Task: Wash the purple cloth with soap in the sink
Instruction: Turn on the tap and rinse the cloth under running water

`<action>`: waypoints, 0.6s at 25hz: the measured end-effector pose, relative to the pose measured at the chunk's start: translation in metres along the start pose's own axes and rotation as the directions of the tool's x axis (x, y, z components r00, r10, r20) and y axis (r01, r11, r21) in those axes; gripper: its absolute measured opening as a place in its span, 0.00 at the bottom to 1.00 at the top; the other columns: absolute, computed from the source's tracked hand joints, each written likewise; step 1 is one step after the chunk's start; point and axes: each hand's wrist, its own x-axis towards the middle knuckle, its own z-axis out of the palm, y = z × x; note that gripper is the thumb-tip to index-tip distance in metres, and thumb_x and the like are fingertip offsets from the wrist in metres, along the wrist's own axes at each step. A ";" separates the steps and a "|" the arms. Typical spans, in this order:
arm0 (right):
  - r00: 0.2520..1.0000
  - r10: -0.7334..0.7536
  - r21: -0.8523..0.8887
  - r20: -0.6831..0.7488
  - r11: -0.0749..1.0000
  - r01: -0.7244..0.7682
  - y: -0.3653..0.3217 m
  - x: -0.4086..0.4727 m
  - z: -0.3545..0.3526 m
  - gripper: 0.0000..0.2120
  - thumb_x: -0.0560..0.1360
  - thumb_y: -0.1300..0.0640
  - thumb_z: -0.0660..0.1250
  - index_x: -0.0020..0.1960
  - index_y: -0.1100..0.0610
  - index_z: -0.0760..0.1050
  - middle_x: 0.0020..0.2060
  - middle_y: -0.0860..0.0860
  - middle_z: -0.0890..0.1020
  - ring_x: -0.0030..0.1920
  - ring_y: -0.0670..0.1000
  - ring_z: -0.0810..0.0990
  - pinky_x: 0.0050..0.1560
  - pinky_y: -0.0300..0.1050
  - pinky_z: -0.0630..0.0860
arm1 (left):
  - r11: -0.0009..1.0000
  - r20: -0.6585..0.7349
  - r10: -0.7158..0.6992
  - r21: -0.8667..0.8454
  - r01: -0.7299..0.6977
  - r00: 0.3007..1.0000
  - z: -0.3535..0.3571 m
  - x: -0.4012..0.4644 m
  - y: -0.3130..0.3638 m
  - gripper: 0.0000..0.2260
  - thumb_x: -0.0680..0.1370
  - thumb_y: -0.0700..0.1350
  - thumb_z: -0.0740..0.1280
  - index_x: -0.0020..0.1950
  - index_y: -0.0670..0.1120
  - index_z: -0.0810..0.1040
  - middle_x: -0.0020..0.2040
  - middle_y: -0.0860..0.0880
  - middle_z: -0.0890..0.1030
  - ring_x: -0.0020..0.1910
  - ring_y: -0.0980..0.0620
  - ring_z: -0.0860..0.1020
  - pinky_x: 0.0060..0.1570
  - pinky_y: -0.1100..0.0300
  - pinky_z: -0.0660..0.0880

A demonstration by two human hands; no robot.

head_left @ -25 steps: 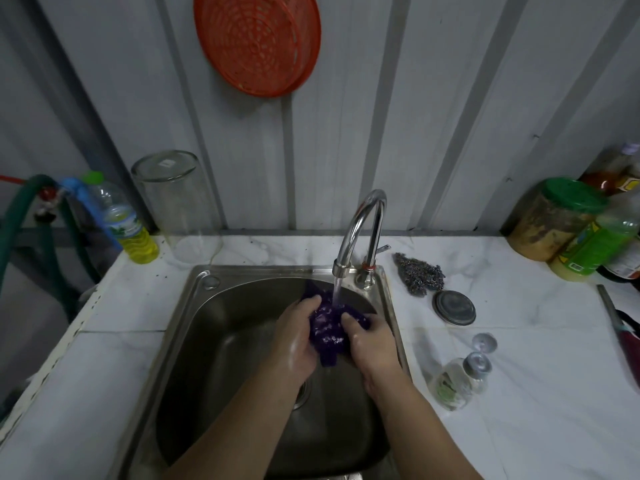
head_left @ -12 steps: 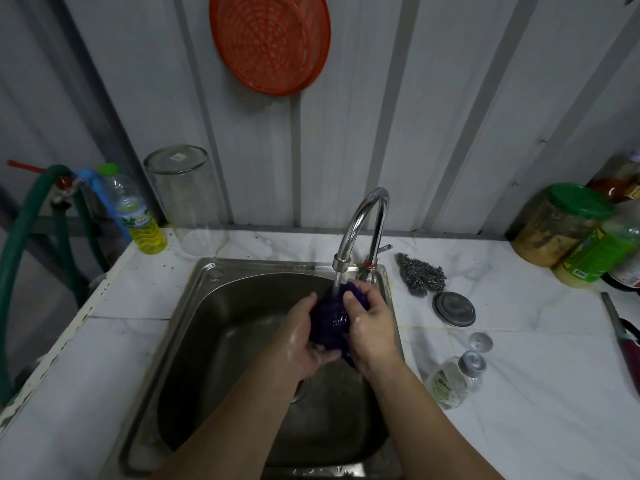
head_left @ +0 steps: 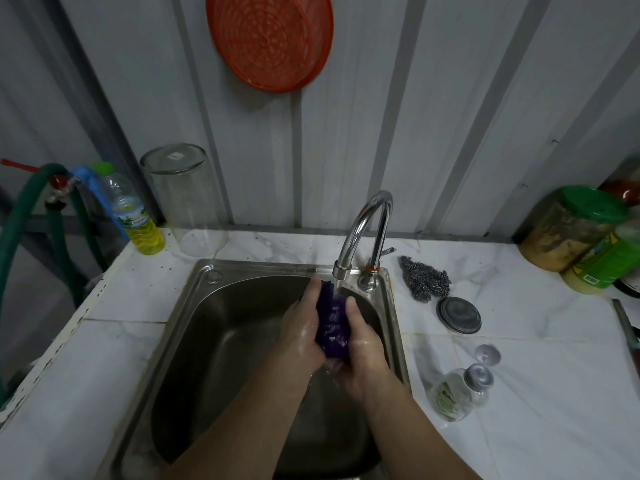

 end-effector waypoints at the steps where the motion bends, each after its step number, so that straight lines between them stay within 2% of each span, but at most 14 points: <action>1: 0.998 0.005 0.030 0.061 1.000 -0.007 -0.001 0.001 -0.001 0.30 0.67 0.42 0.79 0.63 0.56 0.78 0.57 0.60 0.85 0.56 0.62 0.85 0.54 0.59 0.83 | 0.998 0.008 -0.013 0.063 0.013 1.000 -0.001 0.002 0.001 0.20 0.74 0.60 0.74 0.58 0.49 0.82 0.55 0.40 0.85 0.53 0.37 0.84 0.48 0.41 0.82; 3: 0.994 -0.086 -0.007 0.063 0.996 0.087 -0.005 0.006 0.000 0.27 0.64 0.46 0.82 0.59 0.54 0.82 0.53 0.58 0.87 0.54 0.61 0.86 0.49 0.55 0.84 | 0.985 0.017 -0.007 0.170 0.004 1.000 0.000 0.003 0.001 0.14 0.75 0.54 0.74 0.56 0.47 0.85 0.51 0.40 0.87 0.50 0.39 0.86 0.43 0.46 0.84; 5: 0.984 -0.176 -0.117 0.017 0.977 0.177 -0.011 0.011 0.005 0.14 0.67 0.51 0.81 0.50 0.55 0.84 0.46 0.57 0.88 0.50 0.61 0.87 0.45 0.52 0.84 | 0.973 0.002 0.027 0.229 -0.027 1.000 0.002 0.004 0.002 0.07 0.76 0.47 0.72 0.49 0.46 0.87 0.43 0.41 0.88 0.43 0.42 0.87 0.33 0.53 0.83; 7: 0.969 -0.246 -0.230 0.003 0.943 0.241 -0.017 0.014 0.010 0.05 0.72 0.55 0.77 0.42 0.55 0.82 0.39 0.56 0.86 0.44 0.59 0.85 0.45 0.53 0.83 | 0.972 0.008 0.019 0.233 -0.021 1.000 0.002 0.007 0.003 0.11 0.77 0.46 0.68 0.41 0.47 0.88 0.40 0.41 0.88 0.41 0.42 0.87 0.33 0.53 0.83; 8: 0.961 -0.275 -0.263 -0.004 0.928 0.264 -0.021 0.015 0.012 0.05 0.73 0.56 0.76 0.39 0.54 0.81 0.36 0.55 0.84 0.41 0.58 0.83 0.45 0.53 0.83 | 0.976 0.035 -0.010 0.220 0.002 0.999 0.001 0.009 0.004 0.13 0.77 0.48 0.66 0.41 0.47 0.89 0.41 0.41 0.89 0.43 0.41 0.87 0.36 0.50 0.84; 10: 0.953 -0.302 -0.323 -0.015 0.904 0.281 -0.027 0.016 0.016 0.06 0.73 0.57 0.74 0.38 0.52 0.80 0.34 0.52 0.84 0.40 0.56 0.83 0.43 0.51 0.82 | 0.973 0.095 -0.075 0.224 0.052 0.993 -0.004 0.008 0.007 0.14 0.76 0.55 0.67 0.45 0.48 0.89 0.45 0.41 0.89 0.50 0.38 0.86 0.44 0.43 0.84; 12: 0.955 -0.296 -0.334 -0.009 0.901 0.276 -0.032 0.017 0.018 0.04 0.74 0.56 0.73 0.41 0.51 0.81 0.35 0.51 0.86 0.41 0.56 0.85 0.44 0.52 0.84 | 0.960 0.146 -0.110 0.271 0.067 0.983 -0.008 0.006 0.011 0.18 0.70 0.62 0.75 0.51 0.50 0.88 0.52 0.41 0.88 0.56 0.37 0.83 0.48 0.39 0.83; 15: 0.973 -0.231 -0.323 0.023 0.919 0.226 -0.036 0.018 0.016 0.01 0.75 0.56 0.72 0.46 0.52 0.82 0.42 0.55 0.87 0.46 0.59 0.86 0.49 0.59 0.84 | 0.925 0.230 -0.143 0.378 0.047 0.963 -0.012 0.003 0.013 0.35 0.59 0.60 0.84 0.62 0.49 0.81 0.61 0.41 0.83 0.57 0.38 0.83 0.47 0.42 0.84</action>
